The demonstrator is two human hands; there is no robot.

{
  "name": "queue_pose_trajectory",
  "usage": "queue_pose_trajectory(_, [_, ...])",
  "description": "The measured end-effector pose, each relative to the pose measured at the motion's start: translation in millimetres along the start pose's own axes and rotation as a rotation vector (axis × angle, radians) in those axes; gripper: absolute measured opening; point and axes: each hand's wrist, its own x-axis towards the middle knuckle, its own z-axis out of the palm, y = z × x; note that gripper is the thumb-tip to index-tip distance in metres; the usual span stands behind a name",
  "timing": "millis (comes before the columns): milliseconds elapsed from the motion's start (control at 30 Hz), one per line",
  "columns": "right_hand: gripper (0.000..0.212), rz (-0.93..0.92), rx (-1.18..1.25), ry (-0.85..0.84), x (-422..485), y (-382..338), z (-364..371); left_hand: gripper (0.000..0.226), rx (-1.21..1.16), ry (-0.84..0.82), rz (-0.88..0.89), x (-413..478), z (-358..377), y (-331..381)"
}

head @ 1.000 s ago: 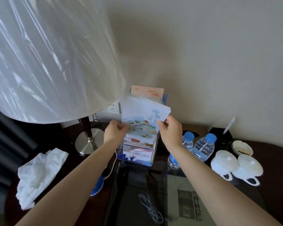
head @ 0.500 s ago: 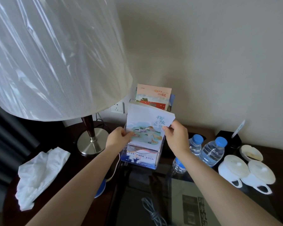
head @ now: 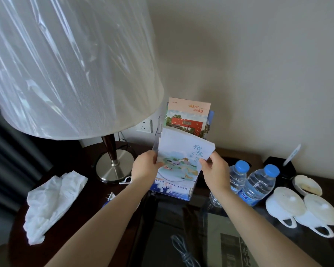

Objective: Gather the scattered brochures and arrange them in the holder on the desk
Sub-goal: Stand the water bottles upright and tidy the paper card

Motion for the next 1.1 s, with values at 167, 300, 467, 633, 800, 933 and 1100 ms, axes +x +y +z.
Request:
queue_pose_trajectory(167, [0.025, 0.057, 0.018, 0.047, -6, 8, 7, 0.019, 0.035, 0.051, 0.041, 3, 2, 2])
queue_pose_trajectory(300, [0.023, 0.054, -0.053, -0.022, -10, 10, 14, 0.022, 0.018, 0.039, -0.004, 2, 4, -6])
queue_pose_trajectory(467, [0.021, 0.115, -0.114, -0.060, -2, 9, 17, 0.027, -0.086, 0.097, -0.019, 0, 9, -11])
queue_pose_trajectory(633, [0.023, 0.156, -0.190, -0.116, 9, 5, 13, 0.017, -0.148, 0.108, -0.049, 3, 9, -11])
queue_pose_trajectory(800, [0.018, 0.108, -0.233, -0.002, 12, -4, 10, 0.015, -0.046, 0.049, -0.065, 6, 8, -13])
queue_pose_trajectory(933, [0.012, 0.025, -0.245, 0.063, 11, -10, 6, 0.018, 0.053, -0.013, -0.051, 13, 5, -13])
queue_pose_trajectory(1100, [0.010, -0.129, -0.317, 0.100, 8, -21, 5, 0.021, -0.007, 0.008, -0.026, 18, -10, -11])
